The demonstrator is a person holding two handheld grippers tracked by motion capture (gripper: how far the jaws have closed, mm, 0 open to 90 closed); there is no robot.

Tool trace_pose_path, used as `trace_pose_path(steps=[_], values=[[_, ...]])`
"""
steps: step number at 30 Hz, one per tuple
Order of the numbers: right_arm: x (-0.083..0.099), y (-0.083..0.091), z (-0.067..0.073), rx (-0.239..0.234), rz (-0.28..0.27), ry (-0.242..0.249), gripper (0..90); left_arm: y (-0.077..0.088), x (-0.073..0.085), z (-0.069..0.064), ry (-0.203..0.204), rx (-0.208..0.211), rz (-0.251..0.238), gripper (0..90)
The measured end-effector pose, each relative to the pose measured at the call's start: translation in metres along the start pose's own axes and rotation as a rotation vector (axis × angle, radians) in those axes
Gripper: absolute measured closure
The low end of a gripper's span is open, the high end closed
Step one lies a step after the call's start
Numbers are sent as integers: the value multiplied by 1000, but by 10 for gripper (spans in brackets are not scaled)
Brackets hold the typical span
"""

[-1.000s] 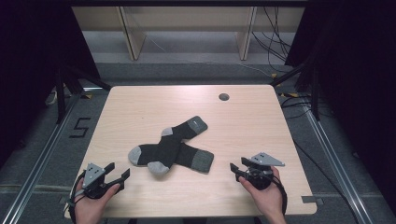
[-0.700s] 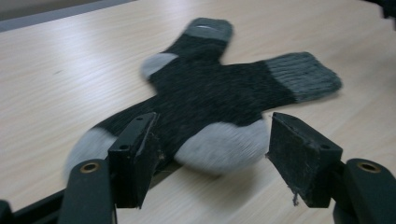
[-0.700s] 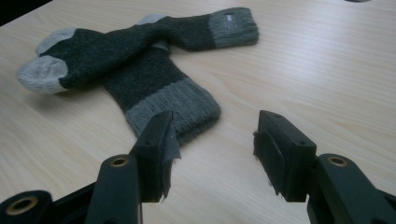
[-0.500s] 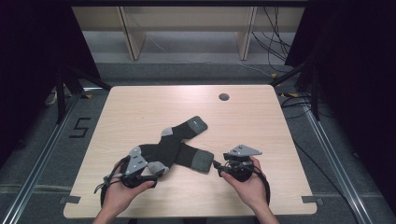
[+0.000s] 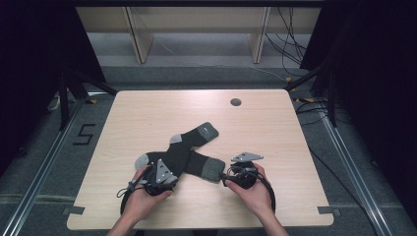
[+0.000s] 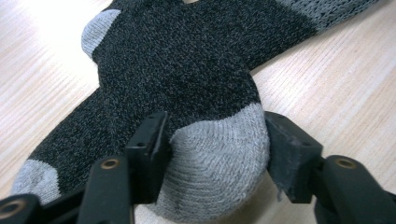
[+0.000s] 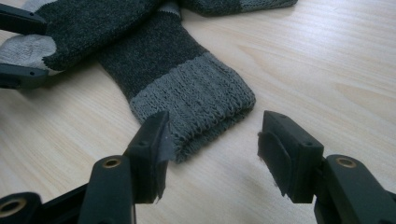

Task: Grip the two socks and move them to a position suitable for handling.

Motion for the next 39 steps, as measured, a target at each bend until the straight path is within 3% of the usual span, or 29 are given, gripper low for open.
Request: trace_pose_path(steps=[3,4,8,9,10,12,13,16,17,22,24,26,29,30,32,33,37,39], values=[[-2,-1,2,-14,-2,-4,432,-1,0,1,-21,0,-7,515],[-1,-2,4,-18,5,-26,431,-2,0,1,-20,1,-7,515],[-5,-4,6,-16,7,18,421,-4,2,-1,-23,20,-8,623],[-5,-3,7,-2,23,9,420,-4,2,-1,-23,20,-8,647],[-6,-5,5,-2,13,37,420,-4,2,0,-23,18,-12,672],[-5,-7,9,-24,20,14,420,-4,2,0,-18,22,-15,697],[-5,-6,8,-5,22,22,422,-5,1,1,-11,23,-25,718],[-6,-8,9,-8,8,21,427,-2,-1,3,14,39,-37,758],[-5,-8,11,-32,24,0,428,-1,-1,4,21,41,-43,770],[-7,-9,12,-36,6,9,427,2,-3,6,20,47,-56,777],[-6,-9,10,-22,31,-6,425,1,-5,6,42,45,-75,778],[-5,-10,11,-40,33,-17,425,2,-5,6,33,46,-71,779],[-6,-11,10,-34,9,6,426,5,-6,8,33,50,-75,782],[-6,-10,10,-34,9,-21,426,8,-7,10,31,49,-83,782],[-6,-10,10,-42,4,-22,426,10,-8,12,31,48,-83,783],[-6,-10,8,-20,11,-9,426,12,-10,14,31,40,-93,783],[-9,-7,6,-8,11,-34,429,19,-16,21,38,24,-115,783],[-9,-8,7,-26,7,-46,431,20,-18,24,45,20,-124,782]])
Point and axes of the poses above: each handheld gripper's, and its own axes: y roughly backward along the jaws, x roughly out of its underside, z roughly to its left, the point moved 7 cm from there along -y, roughly forward along the jaws, and after that the axes turned 12 degrees about -y, right-handed, at the moved point
